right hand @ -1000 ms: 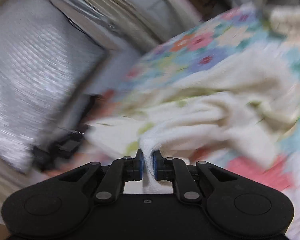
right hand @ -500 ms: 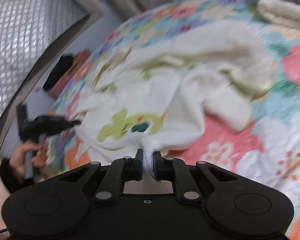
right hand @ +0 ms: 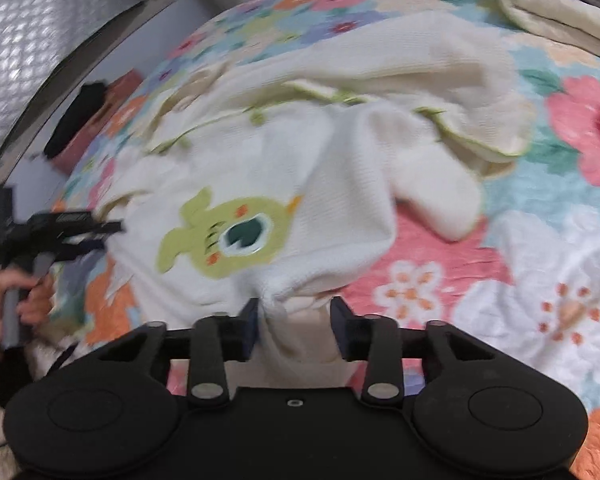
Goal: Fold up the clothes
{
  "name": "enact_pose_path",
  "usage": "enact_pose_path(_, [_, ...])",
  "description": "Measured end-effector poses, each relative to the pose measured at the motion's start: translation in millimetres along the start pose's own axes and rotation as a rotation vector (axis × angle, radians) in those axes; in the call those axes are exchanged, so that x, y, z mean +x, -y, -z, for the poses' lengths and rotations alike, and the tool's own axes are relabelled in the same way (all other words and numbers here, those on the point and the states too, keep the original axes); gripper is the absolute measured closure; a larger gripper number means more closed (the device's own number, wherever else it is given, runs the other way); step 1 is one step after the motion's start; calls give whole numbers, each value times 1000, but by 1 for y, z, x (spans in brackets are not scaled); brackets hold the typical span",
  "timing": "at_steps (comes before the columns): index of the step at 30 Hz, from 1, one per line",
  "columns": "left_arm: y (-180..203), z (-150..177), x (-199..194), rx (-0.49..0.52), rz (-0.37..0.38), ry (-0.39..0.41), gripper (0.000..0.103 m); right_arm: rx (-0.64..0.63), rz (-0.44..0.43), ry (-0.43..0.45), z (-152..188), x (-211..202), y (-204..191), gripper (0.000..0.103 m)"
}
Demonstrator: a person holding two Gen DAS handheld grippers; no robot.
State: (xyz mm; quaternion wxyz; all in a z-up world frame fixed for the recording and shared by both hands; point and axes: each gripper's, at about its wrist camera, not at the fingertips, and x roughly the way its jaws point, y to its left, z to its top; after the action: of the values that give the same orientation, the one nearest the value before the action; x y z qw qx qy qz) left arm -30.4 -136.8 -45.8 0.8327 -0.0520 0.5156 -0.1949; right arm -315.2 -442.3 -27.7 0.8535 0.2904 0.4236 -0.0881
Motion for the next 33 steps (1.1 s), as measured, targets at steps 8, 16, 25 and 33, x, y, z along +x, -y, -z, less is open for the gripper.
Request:
enact_pose_path(8, [28, 3, -58, 181, 57, 302, 36, 55, -11, 181, -20, -30, 6, 49])
enact_pose_path(16, [32, -2, -49, 162, 151, 245, 36, 13, 37, 138, -37, -12, -19, 47])
enact_pose_path(25, [23, -3, -24, 150, 166, 198, 34, -109, -1, 127, -143, -23, -76, 35])
enact_pose_path(33, [30, -23, 1, 143, 119, 169, 34, 250, -77, 50, -143, 54, 21, 33])
